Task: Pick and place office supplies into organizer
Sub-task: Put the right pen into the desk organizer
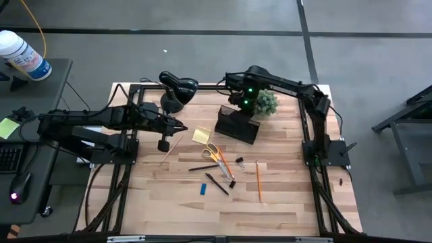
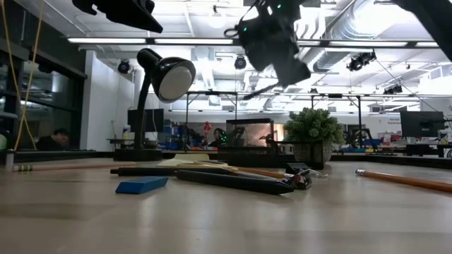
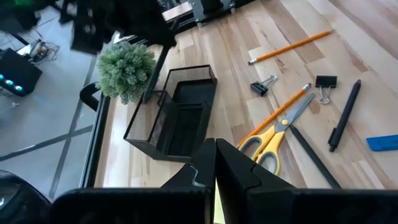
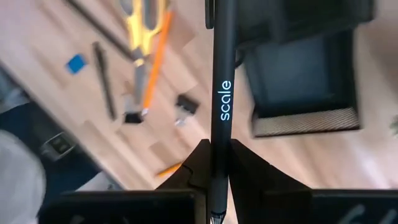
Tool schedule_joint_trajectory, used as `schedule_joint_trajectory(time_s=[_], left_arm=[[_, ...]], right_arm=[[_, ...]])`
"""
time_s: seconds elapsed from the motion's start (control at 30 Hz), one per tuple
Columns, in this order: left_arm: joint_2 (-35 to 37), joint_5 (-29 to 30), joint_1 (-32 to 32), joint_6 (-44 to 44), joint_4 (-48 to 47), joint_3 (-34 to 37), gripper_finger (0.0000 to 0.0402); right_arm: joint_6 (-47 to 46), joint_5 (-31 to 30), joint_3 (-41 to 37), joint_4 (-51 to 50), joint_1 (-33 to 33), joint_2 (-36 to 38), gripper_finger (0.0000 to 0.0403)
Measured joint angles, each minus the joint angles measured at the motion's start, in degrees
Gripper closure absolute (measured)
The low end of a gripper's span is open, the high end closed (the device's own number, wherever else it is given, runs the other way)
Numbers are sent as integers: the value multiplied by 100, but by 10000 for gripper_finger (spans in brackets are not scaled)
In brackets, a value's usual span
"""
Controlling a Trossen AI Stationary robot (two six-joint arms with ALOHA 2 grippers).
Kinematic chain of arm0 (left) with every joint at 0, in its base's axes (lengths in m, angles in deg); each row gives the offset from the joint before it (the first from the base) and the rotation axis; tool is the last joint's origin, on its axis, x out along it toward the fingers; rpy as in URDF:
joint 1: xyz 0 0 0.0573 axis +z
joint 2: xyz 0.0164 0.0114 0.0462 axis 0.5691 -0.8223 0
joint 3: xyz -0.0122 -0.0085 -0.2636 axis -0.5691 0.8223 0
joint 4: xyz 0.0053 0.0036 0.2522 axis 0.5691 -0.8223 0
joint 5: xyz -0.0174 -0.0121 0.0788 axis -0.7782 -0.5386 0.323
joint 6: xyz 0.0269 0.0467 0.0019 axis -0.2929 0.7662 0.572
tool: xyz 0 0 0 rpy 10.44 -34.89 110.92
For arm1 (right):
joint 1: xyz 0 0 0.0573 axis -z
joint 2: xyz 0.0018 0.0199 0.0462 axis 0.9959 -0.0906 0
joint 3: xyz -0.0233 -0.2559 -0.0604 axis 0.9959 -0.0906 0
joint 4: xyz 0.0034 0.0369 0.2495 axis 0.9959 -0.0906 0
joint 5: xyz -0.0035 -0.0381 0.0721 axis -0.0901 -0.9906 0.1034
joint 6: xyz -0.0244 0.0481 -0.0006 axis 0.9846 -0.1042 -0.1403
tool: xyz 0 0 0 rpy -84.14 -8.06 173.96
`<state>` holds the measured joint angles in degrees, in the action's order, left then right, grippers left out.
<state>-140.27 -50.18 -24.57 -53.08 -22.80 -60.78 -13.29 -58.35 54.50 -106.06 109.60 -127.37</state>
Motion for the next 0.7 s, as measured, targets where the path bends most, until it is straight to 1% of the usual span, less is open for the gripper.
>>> schedule_joint_trajectory(time_s=[0.1,0.23,0.27,0.47,0.7], left_arm=[[0,0,-1,-20,-1,-2,401],[0,0,-1,-43,-3,0,401],[0,0,-1,-43,-3,0,401],[0,0,-1,-43,-5,0,401],[0,-1,-1,-43,-15,-1,401]], right_arm=[[90,-318,280,-8,4,-279,374],[154,-1023,655,-14,3,-533,374],[170,-1123,709,-11,22,-571,374],[117,-925,656,-23,244,-601,374],[119,-422,626,-25,343,-608,374]])
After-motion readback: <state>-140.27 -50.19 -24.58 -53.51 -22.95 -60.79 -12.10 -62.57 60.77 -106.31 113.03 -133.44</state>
